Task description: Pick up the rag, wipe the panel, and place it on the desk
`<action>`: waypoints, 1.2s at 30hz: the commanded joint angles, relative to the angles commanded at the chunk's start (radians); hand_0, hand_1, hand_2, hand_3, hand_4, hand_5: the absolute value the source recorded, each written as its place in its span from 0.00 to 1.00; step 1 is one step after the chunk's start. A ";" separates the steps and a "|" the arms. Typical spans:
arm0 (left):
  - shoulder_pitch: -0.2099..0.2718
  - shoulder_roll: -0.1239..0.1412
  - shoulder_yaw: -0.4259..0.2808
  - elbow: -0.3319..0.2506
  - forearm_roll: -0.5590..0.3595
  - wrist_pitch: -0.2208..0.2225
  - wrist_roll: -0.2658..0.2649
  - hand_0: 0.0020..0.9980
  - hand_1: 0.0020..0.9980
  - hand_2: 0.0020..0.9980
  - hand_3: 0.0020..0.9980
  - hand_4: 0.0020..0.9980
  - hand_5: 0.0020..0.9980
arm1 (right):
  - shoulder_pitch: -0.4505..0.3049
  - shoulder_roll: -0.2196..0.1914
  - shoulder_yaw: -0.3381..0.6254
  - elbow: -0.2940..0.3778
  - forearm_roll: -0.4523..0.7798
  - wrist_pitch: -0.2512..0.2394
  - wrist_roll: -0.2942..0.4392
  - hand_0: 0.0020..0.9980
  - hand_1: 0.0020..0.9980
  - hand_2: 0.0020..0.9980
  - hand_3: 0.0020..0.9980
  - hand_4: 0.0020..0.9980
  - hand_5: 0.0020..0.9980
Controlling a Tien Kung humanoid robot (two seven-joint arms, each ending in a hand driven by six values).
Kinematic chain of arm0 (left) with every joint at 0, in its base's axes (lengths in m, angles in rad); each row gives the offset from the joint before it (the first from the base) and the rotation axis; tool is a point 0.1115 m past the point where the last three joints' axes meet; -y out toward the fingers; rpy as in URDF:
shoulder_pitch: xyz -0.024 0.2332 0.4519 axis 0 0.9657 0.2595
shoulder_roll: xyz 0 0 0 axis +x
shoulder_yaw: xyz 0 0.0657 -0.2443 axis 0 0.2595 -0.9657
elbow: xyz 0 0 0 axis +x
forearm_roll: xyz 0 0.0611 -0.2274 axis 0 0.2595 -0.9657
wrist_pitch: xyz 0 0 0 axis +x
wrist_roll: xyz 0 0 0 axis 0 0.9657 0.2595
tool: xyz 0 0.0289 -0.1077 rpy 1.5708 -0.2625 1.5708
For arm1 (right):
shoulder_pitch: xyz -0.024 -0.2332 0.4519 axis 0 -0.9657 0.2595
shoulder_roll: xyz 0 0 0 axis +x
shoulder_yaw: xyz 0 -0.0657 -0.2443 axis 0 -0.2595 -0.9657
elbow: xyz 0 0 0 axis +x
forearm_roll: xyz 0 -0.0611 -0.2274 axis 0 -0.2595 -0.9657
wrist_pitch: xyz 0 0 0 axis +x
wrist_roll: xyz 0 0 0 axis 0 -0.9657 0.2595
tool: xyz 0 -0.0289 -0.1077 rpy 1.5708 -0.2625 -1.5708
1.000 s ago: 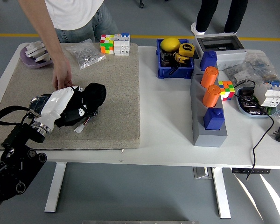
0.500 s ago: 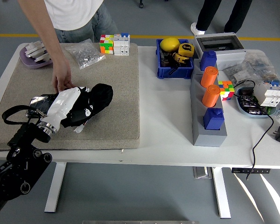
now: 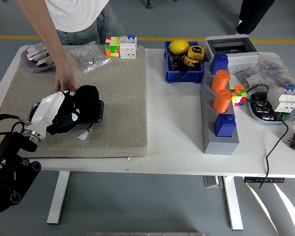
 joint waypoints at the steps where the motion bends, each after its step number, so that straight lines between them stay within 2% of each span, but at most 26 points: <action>1: 0.001 0.002 -0.007 0.002 0.002 0.000 0.000 0.31 0.22 0.52 0.36 0.00 0.00 | 0.000 0.000 0.001 0.000 0.000 0.000 0.000 0.80 0.65 0.69 0.64 1.00 0.53; 12: 0.015 0.025 -0.106 0.041 0.015 0.001 -0.004 0.30 0.22 0.52 0.36 0.00 0.00 | 0.001 -0.001 0.000 0.000 0.000 0.001 -0.003 0.80 0.65 0.69 0.64 1.00 0.54; 21: 0.020 0.046 -0.164 0.056 0.007 0.001 -0.005 0.31 0.22 0.51 0.36 0.00 0.00 | -0.001 -0.001 0.008 0.000 -0.001 0.000 -0.007 0.80 0.65 0.69 0.64 1.00 0.54; 30: 0.018 0.078 -0.227 0.092 0.014 -0.001 -0.015 0.31 0.22 0.51 0.36 0.00 0.00 | 0.001 0.000 0.012 0.000 0.000 -0.002 -0.010 0.80 0.65 0.69 0.64 1.00 0.54; 36: 0.021 0.086 -0.256 0.102 0.024 -0.001 -0.017 0.31 0.23 0.51 0.36 0.00 0.00 | 0.002 0.000 0.016 0.000 -0.002 -0.002 -0.011 0.80 0.65 0.69 0.64 1.00 0.54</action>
